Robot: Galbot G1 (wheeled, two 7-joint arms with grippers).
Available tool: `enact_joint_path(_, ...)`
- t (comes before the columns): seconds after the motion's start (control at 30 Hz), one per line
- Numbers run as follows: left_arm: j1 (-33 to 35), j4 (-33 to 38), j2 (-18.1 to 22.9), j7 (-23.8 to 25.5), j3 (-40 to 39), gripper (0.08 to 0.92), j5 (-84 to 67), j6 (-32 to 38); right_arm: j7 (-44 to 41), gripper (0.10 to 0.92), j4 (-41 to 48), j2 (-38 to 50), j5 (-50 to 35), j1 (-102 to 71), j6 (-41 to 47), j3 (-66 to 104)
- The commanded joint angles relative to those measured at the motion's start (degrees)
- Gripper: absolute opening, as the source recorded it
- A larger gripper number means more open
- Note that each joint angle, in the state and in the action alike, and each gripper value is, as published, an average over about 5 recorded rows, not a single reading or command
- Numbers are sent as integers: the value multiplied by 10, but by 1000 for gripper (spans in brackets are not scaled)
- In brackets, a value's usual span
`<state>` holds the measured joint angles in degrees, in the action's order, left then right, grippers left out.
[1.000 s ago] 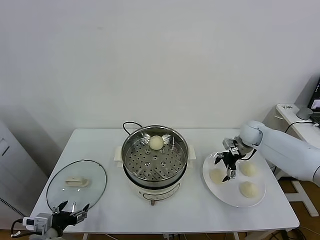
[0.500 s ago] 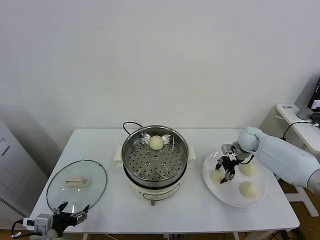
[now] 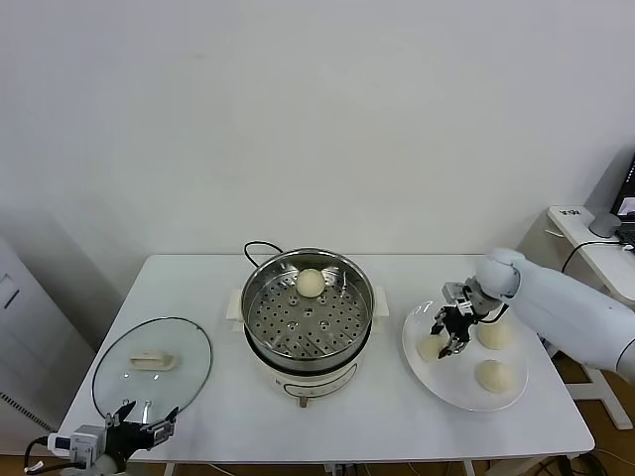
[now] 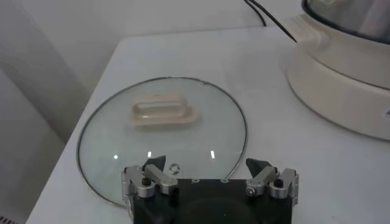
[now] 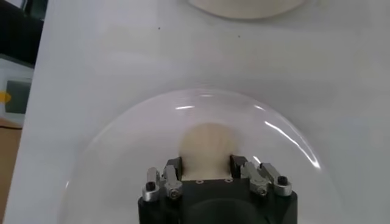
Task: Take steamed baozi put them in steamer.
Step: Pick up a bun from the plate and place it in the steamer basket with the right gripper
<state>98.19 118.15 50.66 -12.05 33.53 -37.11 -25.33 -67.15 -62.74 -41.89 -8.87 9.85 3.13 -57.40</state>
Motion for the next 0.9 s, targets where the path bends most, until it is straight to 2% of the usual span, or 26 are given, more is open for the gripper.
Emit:
enact_joint_path(0.03,-1,2,1,-1,0,823,1,-1,-48,492,-37,20,-129,213,19,-134)
enact_joint_path(0.33,-1,4,1,-2,0,823,2,-1,-54,495,-65,-31,-242,352,71,-207)
enact_joint_path(0.73,0,3,0,-2,0,823,2,0,32,495,-85,-137,-374,348,136,-203)
enact_joint_path(0.9,-1,3,0,-2,-1,823,3,0,82,496,-91,-182,-402,317,167,-194)
